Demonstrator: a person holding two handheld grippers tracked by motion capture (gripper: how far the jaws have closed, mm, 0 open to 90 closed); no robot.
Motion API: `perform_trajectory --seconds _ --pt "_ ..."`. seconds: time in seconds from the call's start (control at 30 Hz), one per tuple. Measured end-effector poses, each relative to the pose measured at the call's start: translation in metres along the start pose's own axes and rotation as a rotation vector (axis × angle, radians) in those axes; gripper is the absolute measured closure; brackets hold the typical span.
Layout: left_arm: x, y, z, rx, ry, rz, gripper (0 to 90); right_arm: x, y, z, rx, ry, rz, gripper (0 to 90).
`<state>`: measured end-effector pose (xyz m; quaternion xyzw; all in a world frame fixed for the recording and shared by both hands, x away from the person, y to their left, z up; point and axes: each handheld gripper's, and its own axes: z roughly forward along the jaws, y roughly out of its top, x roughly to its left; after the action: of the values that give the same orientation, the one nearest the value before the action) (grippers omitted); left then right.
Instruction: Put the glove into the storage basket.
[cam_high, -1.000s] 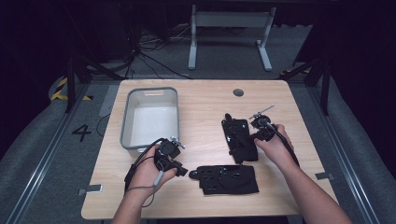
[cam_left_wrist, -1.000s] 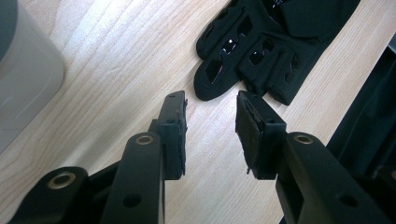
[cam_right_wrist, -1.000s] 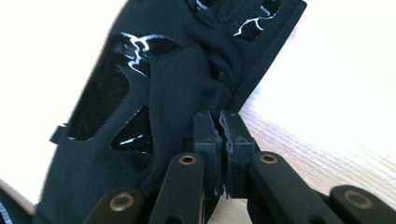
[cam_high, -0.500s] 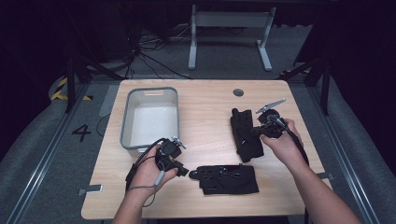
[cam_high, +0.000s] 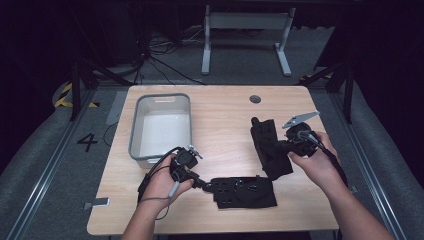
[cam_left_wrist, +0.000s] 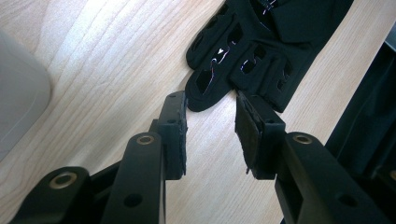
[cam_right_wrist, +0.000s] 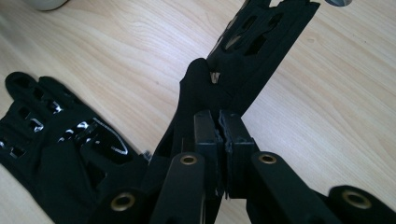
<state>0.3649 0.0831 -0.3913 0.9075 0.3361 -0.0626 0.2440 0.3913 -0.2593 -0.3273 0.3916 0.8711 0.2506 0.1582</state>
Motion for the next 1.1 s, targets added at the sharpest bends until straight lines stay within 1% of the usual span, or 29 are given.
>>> perform_trajectory --seconds 0.1,0.2,0.27,0.4,0.43,0.57,0.63,0.83,0.9,0.93,1.0,1.03,1.1 --pt "0.0 0.001 0.001 -0.002 0.0 -0.001 64.4 0.002 -0.005 -0.005 0.007 0.003 -0.002 86.9" --pt "0.0 0.002 0.002 0.003 -0.002 0.002 64.5 0.004 -0.008 -0.006 0.015 0.014 0.001 86.9" --pt "-0.001 0.002 0.002 0.001 -0.004 0.002 64.4 0.004 -0.011 -0.006 0.022 0.012 -0.005 86.9" --pt "0.0 0.003 0.003 0.003 -0.007 0.002 64.4 0.006 -0.015 -0.008 0.038 0.018 0.006 86.9" --pt "0.0 0.003 0.003 0.003 -0.007 0.002 64.4 0.007 -0.016 -0.008 0.041 0.015 0.002 86.9" --pt "0.001 0.003 0.005 0.013 -0.007 0.001 64.4 0.011 -0.017 -0.007 0.056 0.012 -0.011 86.9" --pt "0.0 0.003 0.004 0.007 -0.009 0.001 64.4 0.014 -0.017 -0.004 0.065 0.011 -0.012 86.9" --pt "0.002 -0.002 0.003 0.007 -0.005 -0.013 64.4 0.023 -0.013 0.004 0.089 0.017 -0.043 86.9" --pt "0.002 -0.004 0.002 0.003 -0.002 -0.017 64.5 0.027 -0.011 0.005 0.096 0.008 -0.062 86.9" --pt "0.002 -0.004 0.002 0.003 -0.002 -0.017 64.4 0.027 -0.011 0.005 0.096 0.008 -0.062 86.9" --pt "0.002 -0.006 0.001 -0.001 -0.002 -0.021 64.5 0.032 -0.008 0.007 0.102 0.002 -0.083 86.8" --pt "0.002 -0.007 0.0 -0.002 0.0 -0.025 64.5 0.032 -0.008 0.007 0.102 0.002 -0.083 86.8" --pt "0.003 -0.009 -0.001 -0.005 0.001 -0.03 64.4 0.036 -0.005 0.009 0.104 0.004 -0.096 86.8"
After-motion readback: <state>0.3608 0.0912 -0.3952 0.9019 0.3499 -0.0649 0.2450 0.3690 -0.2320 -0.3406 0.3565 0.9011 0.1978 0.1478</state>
